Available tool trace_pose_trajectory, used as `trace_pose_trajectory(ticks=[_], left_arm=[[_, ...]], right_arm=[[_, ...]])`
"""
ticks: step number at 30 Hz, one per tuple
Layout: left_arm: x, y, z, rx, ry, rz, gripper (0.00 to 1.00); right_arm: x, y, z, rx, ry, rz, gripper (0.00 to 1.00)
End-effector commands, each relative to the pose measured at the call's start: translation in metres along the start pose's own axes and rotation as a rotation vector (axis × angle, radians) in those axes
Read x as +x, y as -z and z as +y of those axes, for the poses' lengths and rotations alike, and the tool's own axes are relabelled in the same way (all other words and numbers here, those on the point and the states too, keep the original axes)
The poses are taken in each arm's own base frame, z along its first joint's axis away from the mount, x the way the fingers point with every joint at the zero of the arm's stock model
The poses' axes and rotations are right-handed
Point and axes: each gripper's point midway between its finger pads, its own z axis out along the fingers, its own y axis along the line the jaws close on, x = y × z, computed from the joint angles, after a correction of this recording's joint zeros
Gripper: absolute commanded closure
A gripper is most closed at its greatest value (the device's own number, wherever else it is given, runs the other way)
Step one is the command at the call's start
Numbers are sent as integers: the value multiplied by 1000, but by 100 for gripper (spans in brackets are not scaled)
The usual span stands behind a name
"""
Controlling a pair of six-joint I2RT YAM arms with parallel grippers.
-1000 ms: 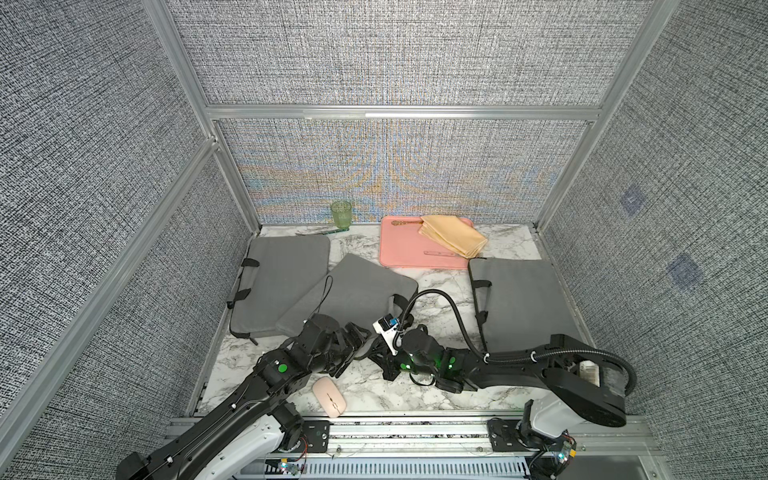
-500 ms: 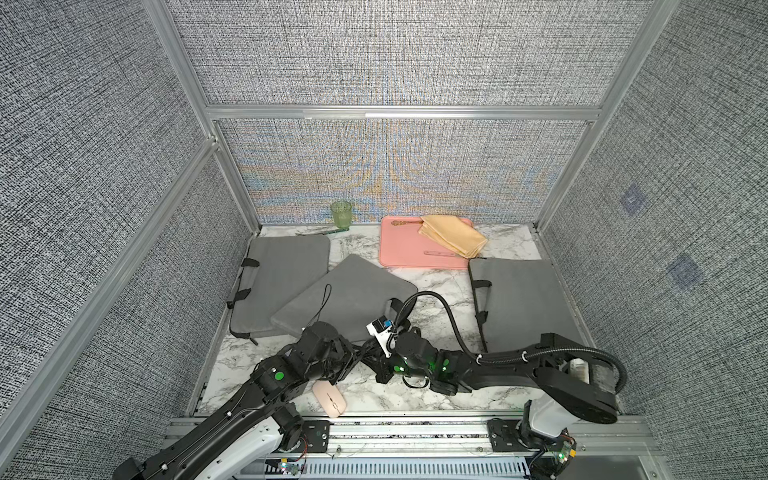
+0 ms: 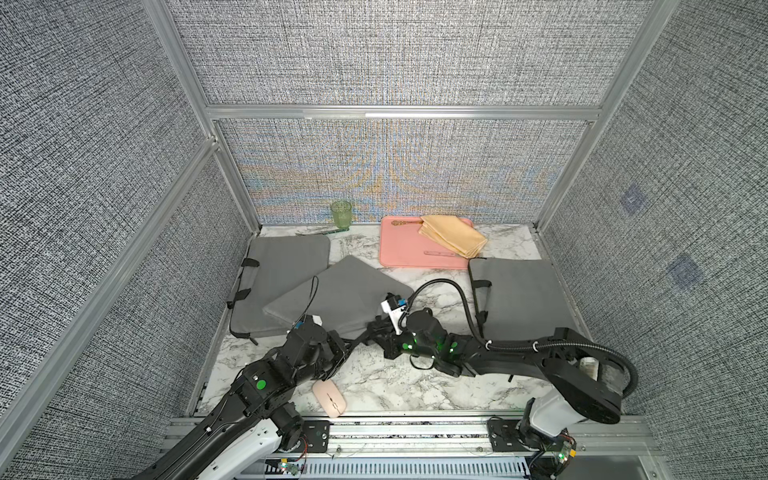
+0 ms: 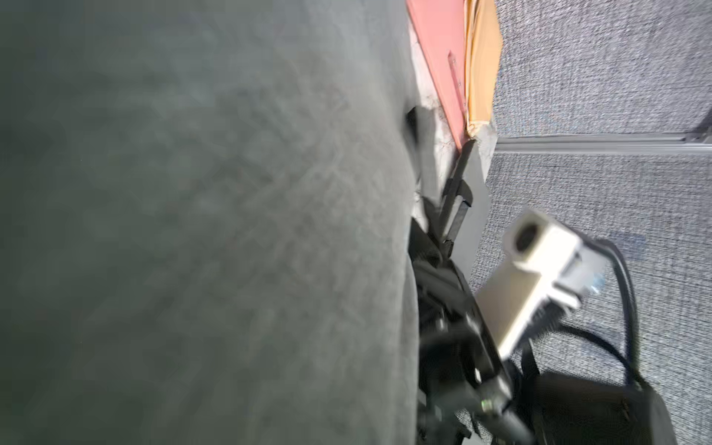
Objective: Put the mouse into the laptop bag
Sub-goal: Zip the zipper on the zippered laptop bag.
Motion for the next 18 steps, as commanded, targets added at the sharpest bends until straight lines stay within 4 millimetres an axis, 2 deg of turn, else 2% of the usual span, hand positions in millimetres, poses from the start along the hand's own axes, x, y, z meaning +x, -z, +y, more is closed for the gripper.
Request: trace_pose_trajectory(ticks=[1, 4, 6, 8, 12, 16, 18], left_arm=[[-18, 0, 13, -51, -36, -103, 100], [-17, -5, 10, -40, -43, -95, 100], [-17, -6, 9, -45, -51, -94, 100], [-20, -3, 12, -69, -58, -113, 100], [-39, 18, 19, -123, -86, -220, 100], [-50, 33, 18, -119, -110, -288, 100], [-53, 34, 15, -115, -125, -300, 100]], right_arm=[[21, 12, -54, 224, -29, 51, 100], [23, 14, -26, 129, 48, 52, 100], [23, 18, -29, 186, 56, 63, 100], [21, 22, -48, 289, 22, 71, 100], [22, 38, -98, 421, -87, 68, 100], [25, 71, -137, 547, -168, 31, 100], [26, 85, -149, 585, -196, 19, 100]])
